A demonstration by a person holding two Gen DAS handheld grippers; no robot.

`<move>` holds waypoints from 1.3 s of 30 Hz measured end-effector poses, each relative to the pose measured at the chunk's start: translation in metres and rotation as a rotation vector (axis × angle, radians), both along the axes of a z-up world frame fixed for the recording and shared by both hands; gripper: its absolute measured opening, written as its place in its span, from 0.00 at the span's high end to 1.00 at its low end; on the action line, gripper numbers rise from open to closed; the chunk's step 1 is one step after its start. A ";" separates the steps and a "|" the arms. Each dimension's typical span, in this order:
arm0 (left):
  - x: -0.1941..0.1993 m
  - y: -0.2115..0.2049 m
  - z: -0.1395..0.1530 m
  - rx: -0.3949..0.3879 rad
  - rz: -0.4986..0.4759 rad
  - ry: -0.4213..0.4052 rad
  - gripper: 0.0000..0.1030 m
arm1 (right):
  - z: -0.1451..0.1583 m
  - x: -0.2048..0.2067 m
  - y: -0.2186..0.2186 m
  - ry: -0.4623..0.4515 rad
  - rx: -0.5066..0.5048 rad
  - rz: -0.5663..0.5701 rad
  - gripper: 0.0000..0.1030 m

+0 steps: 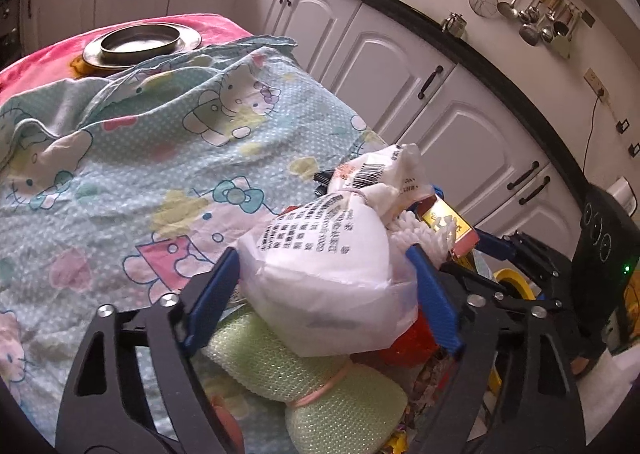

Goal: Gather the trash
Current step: 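Grasp the white plastic bag with the left tool while the right tool grasps the labeled paper packet, then carry both held items over the yellow bin and open both tools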

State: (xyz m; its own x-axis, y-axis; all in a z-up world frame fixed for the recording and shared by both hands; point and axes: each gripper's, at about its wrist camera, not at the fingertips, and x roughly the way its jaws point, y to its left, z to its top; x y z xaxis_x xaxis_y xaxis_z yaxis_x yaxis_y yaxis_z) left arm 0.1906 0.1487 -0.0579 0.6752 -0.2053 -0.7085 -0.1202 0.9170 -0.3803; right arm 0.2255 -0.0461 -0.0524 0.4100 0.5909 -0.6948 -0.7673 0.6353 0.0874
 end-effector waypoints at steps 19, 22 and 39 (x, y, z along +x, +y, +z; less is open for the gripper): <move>-0.019 0.006 0.017 0.031 0.012 -0.082 0.54 | -0.005 0.010 -0.036 0.123 0.058 -0.041 0.72; -0.023 0.006 0.024 0.023 0.017 -0.102 0.55 | -0.012 0.014 -0.036 0.142 0.036 -0.045 0.60; -0.037 -0.023 0.074 0.073 -0.009 -0.239 0.56 | 0.000 0.003 -0.062 0.169 0.152 -0.082 0.73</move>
